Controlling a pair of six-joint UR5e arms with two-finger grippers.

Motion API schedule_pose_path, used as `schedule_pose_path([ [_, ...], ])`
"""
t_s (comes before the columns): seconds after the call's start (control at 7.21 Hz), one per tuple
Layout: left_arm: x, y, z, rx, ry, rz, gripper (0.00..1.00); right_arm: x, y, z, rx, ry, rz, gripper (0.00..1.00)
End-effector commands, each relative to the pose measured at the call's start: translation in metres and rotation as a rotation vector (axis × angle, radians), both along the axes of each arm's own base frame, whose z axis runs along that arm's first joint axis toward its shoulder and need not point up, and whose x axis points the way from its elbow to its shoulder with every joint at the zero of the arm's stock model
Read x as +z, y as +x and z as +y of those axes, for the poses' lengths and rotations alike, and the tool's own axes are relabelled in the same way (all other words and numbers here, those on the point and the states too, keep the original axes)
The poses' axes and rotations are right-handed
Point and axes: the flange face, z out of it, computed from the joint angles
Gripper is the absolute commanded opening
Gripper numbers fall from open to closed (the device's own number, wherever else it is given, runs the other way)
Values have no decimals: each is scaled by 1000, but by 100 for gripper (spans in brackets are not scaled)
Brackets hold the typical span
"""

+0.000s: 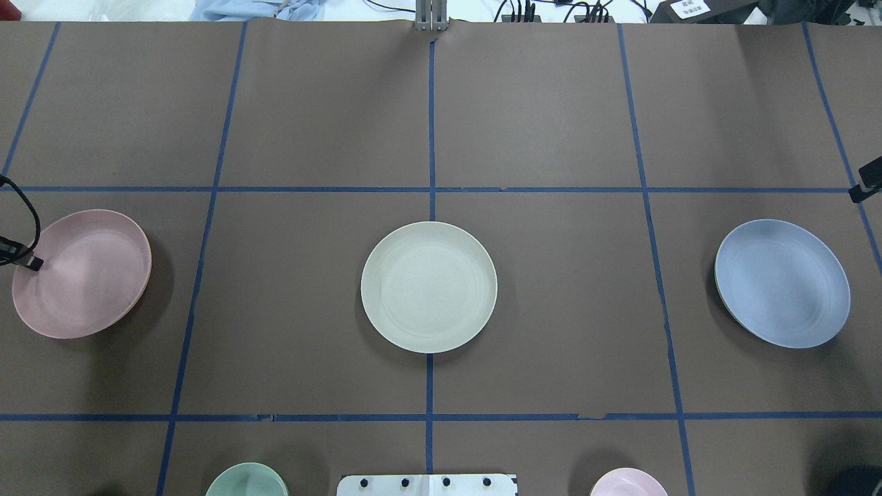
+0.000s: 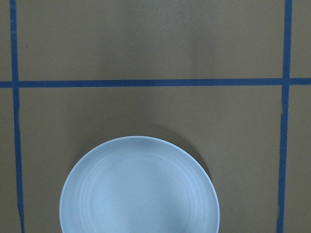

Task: Stack three plates with pink and blue
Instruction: 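Lower the left gripper to the pink plate rim and grasp it, then lift the pink plate with the left gripper and carry it over the cream plate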

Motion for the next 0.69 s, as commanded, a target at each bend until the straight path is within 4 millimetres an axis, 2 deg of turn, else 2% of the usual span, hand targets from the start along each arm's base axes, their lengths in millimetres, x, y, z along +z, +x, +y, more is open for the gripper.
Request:
schedule_pose_path([
  [0.0, -13, 1, 0, 11, 3, 31, 0, 0, 0, 0, -1, 1, 0, 100],
  [0.14, -27, 5, -7, 28, -5, 81, 0, 0, 0, 0, -2, 2, -1, 100],
  [0.28, -54, 1, -21, -1, 17, 105, 0, 1, 0, 0, -4, 2, -1, 100],
  [0.55, -118, 19, -57, -98, -31, 155, 0, 15, 2, 4, -15, -12, 8, 100],
])
